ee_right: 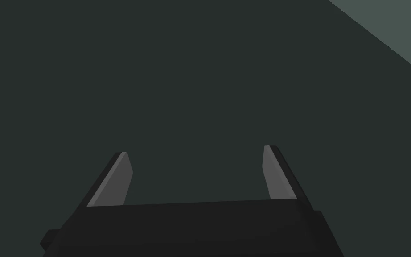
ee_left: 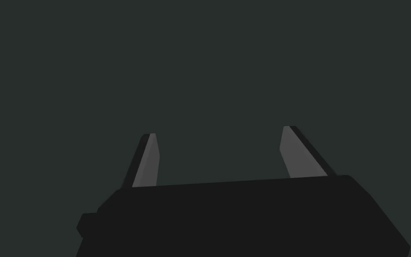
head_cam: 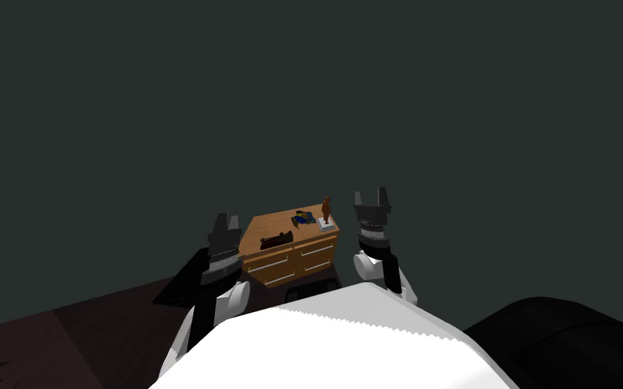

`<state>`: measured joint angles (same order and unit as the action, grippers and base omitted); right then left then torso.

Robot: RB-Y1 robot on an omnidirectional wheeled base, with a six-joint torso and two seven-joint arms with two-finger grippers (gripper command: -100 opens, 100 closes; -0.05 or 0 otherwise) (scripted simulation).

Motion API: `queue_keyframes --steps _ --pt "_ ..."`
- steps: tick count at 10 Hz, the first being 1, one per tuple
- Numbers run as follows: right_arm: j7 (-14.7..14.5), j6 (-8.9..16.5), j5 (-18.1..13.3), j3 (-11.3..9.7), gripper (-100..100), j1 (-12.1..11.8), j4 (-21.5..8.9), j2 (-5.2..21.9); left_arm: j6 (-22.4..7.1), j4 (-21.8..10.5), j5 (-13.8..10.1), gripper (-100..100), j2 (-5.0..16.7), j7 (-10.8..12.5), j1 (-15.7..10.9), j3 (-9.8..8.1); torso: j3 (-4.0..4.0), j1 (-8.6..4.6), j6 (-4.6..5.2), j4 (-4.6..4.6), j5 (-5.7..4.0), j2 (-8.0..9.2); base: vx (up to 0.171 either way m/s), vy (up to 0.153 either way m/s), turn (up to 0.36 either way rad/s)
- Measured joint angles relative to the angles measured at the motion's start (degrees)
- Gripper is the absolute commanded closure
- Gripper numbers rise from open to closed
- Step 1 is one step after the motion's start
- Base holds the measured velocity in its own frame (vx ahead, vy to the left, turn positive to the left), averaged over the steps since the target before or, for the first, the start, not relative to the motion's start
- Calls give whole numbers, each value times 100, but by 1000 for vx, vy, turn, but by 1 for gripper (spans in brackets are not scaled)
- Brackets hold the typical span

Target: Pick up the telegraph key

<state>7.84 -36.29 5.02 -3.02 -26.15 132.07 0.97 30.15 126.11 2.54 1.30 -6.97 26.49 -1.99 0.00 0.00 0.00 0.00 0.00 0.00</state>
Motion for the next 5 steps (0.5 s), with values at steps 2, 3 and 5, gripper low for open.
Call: queue_keyframes --steps 2,3,5 --pt "0 0 0 1 0 0 0 1 -204 8 30 -100 254 20 3 6 0 23 -1 0 5 1 -6 64 70" --pt "0 0 0 1 0 0 0 1 -327 22 50 -100 356 30 41 23 2 27 -1 0 6 3 -14 81 70" --pt "0 0 0 1 0 0 0 1 -650 90 65 -100 582 101 97 8 5 33 -1 2 8 9 -20 66 36"
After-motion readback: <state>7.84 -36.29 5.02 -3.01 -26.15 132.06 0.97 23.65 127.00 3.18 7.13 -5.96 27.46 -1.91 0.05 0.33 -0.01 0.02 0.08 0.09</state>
